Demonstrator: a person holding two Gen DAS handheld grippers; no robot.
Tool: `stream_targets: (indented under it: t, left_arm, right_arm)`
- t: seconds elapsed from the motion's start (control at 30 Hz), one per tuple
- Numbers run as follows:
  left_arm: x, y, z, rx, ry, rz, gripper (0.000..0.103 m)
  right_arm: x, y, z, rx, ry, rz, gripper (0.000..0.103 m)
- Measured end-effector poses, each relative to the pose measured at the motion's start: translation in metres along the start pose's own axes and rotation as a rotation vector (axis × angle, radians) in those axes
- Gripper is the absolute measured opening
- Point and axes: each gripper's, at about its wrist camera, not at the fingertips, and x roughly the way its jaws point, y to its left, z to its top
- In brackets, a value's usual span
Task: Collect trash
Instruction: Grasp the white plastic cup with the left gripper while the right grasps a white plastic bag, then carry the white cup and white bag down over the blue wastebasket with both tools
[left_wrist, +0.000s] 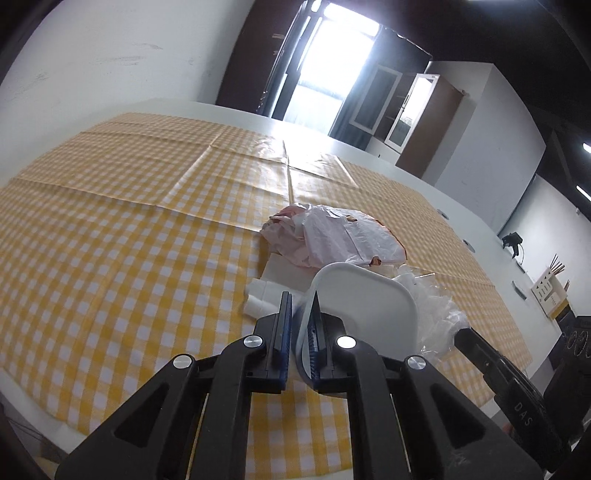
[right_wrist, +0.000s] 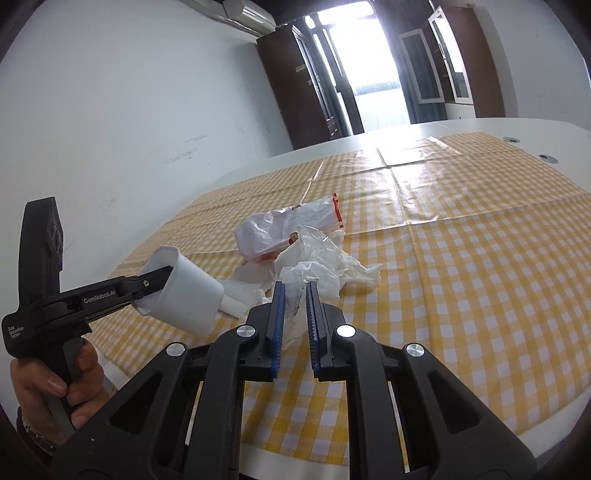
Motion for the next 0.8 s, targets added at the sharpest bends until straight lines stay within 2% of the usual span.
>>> stream_targets:
  t: [0.1,0.27,0.5,0.6,0.8]
  left_arm:
    - [-0.016,0.006,-0.011,0.006,-0.004,-0.028,0.008]
    - [-0.046,0.014,-0.029,0.023,-0.024,-0.025,0.008]
    - [-0.088,0.024,-0.056,0.016,-0.05,-0.03,0.007]
    - [-0.095,0.015,-0.078,0.032,-0.003,-0.083,0.006]
    - [-0.117,0.016,-0.106,0.073,-0.01,-0.078,0.006]
  right_arm:
    - [-0.01,0.009,0.0,-0.026,-0.013,0.004,0.01]
    - [-0.035,0.033,-0.004,-0.127,-0.048,-0.031,0.008]
    - [-0.069,0.048,-0.016,-0.163,-0.067,-0.007,0.007]
    - [-0.081,0.063,-0.025,-0.207,-0.051,0.028,0.007]
    - [-0.1,0.07,-0.058,-0.208,0.016,0.065,0.007]
